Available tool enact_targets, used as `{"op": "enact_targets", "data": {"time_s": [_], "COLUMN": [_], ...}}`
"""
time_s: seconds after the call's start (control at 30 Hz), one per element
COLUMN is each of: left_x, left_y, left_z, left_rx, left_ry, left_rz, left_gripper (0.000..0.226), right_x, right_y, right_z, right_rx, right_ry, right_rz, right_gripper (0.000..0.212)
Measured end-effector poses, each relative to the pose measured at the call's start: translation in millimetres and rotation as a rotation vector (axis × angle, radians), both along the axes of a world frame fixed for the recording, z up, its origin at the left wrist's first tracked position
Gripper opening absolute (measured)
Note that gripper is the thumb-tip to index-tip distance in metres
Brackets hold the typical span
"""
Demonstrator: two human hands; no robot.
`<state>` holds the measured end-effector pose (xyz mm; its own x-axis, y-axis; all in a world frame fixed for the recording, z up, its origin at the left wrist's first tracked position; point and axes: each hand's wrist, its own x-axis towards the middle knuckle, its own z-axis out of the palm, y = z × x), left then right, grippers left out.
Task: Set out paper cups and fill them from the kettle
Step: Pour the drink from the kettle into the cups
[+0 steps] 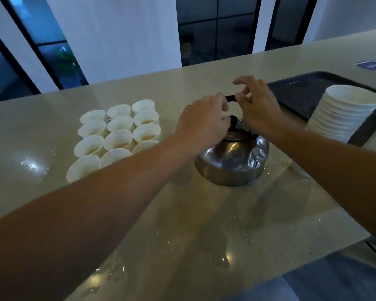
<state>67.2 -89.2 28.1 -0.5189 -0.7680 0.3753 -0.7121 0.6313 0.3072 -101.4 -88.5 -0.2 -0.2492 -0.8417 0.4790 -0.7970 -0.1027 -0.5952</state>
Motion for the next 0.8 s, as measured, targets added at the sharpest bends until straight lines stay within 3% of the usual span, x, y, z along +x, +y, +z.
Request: {"op": "enact_targets", "data": {"time_s": [0.1,0.27,0.6,0.8], "left_x": [8,7,-4,-5], "left_y": [8,12,-1,-5], "left_z": [-9,-20,-17,-21], "left_rx": [0.137,0.173,0.134,0.105], "left_ry": [-0.066,-0.103,-0.174,-0.159], "left_rz": [0.038,0.052,0.119,0.124], "left_gripper": [0.041,0.055,0.037,0.039], "right_x": [-5,-10,-14,-15], "right_y": [7,10,3,3], "right_z": [-1,-10,-14,-15], "right_rx": [-0.022,0.113,0.384,0.403], "right_ry": [0.006,-0.025,0.088,0.094], "right_rz": [-0.033,-0.078,-0.206,-0.228], "right_gripper": [0.019,0.026,0.044,0.05]}}
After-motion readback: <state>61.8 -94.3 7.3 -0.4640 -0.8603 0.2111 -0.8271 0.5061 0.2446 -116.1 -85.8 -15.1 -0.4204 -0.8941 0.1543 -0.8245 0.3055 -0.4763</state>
